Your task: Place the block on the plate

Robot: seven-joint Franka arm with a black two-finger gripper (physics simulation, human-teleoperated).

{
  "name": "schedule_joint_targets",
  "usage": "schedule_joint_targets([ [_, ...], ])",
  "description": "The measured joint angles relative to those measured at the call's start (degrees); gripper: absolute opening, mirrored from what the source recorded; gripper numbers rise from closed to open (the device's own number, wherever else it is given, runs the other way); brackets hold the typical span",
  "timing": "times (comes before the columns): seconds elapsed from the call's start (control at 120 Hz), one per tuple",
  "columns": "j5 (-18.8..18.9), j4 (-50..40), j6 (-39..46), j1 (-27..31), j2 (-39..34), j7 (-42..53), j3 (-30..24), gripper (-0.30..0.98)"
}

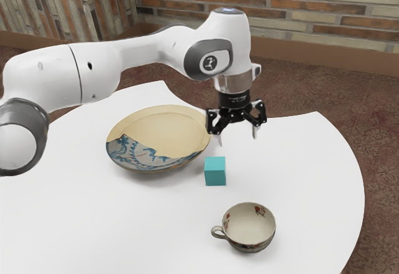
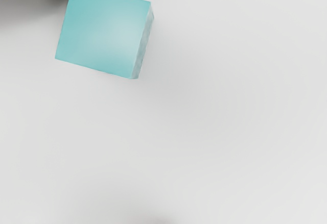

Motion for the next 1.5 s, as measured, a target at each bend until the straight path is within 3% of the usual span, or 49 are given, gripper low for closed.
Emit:
schedule_joint_targets([
  [0.183, 3.33, 9.72, -0.16, -0.40, 8.50, -11.82, -0.11, 0.69],
  [0.4, 6.99, 18.18, -1.36, -5.10, 14.00, -24.61, 2.63, 0.69],
  [0.467, 7.83, 17.92, -1.83, -1.35, 14.46, -28.00, -0.28, 0.69],
  [0.55, 12.39, 12.69, -1.55, 5.85, 14.43, -31.63, -8.59, 0.69],
  [0.617, 14.20, 7.14, 0.35, 7.29, 12.56, -34.06, -8.09, 0.69],
  [0.8, 10.79, -2.05, 8.03, 4.21, 7.00, -38.78, 2.08, 0.69],
  [1.225, 4.73, -8.25, 17.81, 1.46, 3.89, -46.00, 7.95, 0.69],
  [1.5, 4.04, -11.39, 20.75, 1.54, 2.43, -51.70, 8.34, 0.69],
])
